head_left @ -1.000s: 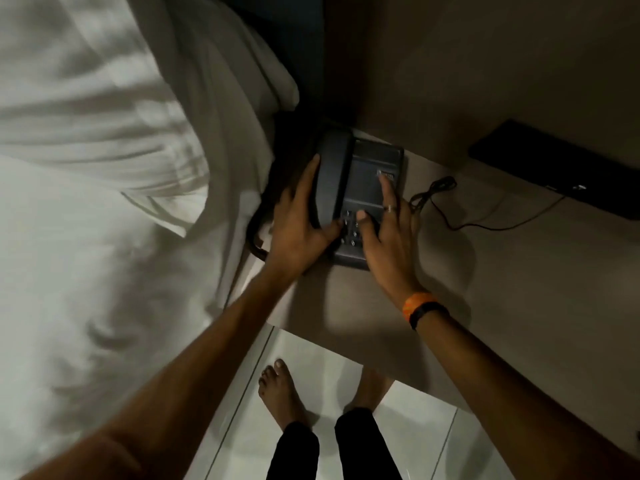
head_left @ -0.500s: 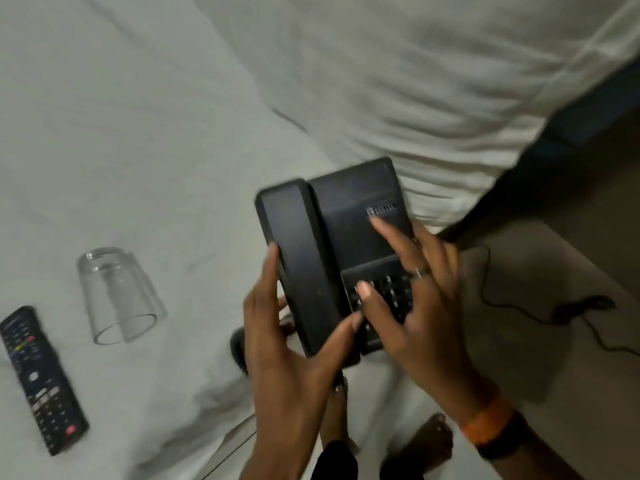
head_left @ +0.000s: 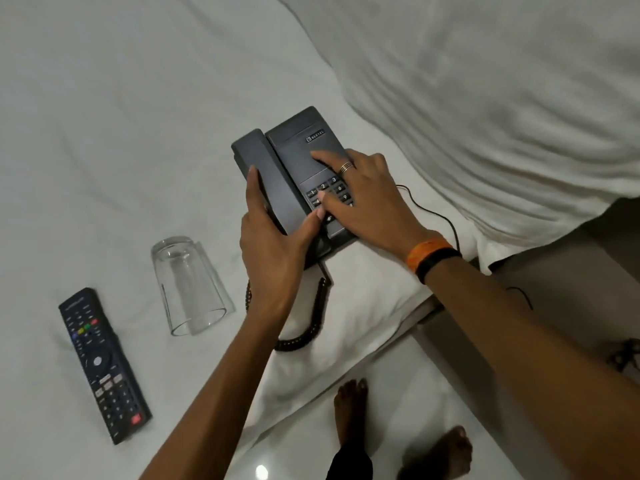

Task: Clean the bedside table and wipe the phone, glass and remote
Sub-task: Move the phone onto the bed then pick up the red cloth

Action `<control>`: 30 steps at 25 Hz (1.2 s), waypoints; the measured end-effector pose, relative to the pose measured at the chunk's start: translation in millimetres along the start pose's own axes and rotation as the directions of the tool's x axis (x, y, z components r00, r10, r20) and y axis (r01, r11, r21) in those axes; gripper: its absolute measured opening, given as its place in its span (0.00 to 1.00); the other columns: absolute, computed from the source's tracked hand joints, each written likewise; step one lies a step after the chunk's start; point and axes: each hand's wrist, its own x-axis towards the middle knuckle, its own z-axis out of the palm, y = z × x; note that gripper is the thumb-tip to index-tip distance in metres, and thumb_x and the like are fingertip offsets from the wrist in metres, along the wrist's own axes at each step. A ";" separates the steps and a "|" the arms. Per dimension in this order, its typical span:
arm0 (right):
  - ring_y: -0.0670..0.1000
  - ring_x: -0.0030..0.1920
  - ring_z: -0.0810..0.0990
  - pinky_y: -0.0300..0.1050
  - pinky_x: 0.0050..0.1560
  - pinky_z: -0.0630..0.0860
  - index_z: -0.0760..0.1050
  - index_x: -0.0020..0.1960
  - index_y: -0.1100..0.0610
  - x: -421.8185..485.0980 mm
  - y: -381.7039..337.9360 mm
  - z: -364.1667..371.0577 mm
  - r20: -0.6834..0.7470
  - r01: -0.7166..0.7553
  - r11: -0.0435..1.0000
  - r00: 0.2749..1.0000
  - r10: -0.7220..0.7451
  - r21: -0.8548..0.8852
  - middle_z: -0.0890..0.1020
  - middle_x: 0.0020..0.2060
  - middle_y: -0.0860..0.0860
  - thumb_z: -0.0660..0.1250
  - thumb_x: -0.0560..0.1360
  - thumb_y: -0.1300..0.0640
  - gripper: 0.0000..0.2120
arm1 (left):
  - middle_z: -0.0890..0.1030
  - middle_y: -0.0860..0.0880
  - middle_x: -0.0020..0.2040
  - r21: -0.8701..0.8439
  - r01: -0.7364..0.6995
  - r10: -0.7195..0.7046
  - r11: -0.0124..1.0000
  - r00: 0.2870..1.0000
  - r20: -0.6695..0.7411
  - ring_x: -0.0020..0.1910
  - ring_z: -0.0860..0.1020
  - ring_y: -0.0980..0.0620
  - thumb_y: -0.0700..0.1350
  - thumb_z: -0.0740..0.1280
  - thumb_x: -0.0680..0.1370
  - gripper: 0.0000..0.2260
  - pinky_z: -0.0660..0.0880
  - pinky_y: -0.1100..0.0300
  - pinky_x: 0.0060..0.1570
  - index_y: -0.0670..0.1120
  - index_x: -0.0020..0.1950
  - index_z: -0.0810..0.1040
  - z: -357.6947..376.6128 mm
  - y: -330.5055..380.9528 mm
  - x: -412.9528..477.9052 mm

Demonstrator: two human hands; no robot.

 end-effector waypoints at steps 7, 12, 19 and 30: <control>0.59 0.77 0.66 0.59 0.74 0.67 0.67 0.77 0.50 -114.5 46.4 -12.7 -0.451 -0.173 0.937 0.892 0.019 -0.302 0.66 0.79 0.56 0.63 0.79 0.39 0.30 | 0.56 0.38 0.82 0.495 -0.532 0.578 0.687 0.813 0.072 0.81 0.54 0.38 0.55 0.64 0.81 0.35 0.55 0.43 0.79 0.43 0.82 0.56 40.6 7.8 -49.3; 0.60 0.80 0.61 0.66 0.76 0.63 0.66 0.78 0.54 -267.7 105.4 -25.4 -0.563 -0.470 0.856 0.776 0.284 -0.217 0.63 0.80 0.58 0.66 0.75 0.35 0.38 | 0.54 0.36 0.82 0.392 -0.750 0.635 0.532 0.660 0.401 0.82 0.50 0.35 0.61 0.62 0.79 0.40 0.51 0.39 0.79 0.39 0.82 0.54 112.0 25.1 -133.0; 0.60 0.81 0.55 0.67 0.79 0.60 0.60 0.79 0.54 -552.5 145.7 -33.3 -0.662 -0.887 0.460 0.372 0.651 -0.046 0.59 0.81 0.59 0.59 0.75 0.30 0.41 | 0.53 0.38 0.83 0.000 -0.956 0.617 0.294 0.190 0.764 0.83 0.48 0.39 0.68 0.57 0.79 0.42 0.51 0.39 0.80 0.41 0.83 0.53 205.2 27.3 -377.0; 0.58 0.82 0.56 0.63 0.81 0.55 0.59 0.80 0.50 -917.5 46.8 51.5 -0.612 -0.950 -0.036 -0.228 0.757 0.310 0.59 0.81 0.55 0.56 0.78 0.33 0.36 | 0.54 0.42 0.83 -0.656 -0.754 0.518 -0.032 -0.574 0.635 0.83 0.47 0.42 0.61 0.58 0.80 0.36 0.47 0.45 0.80 0.50 0.83 0.50 205.1 -19.8 -738.0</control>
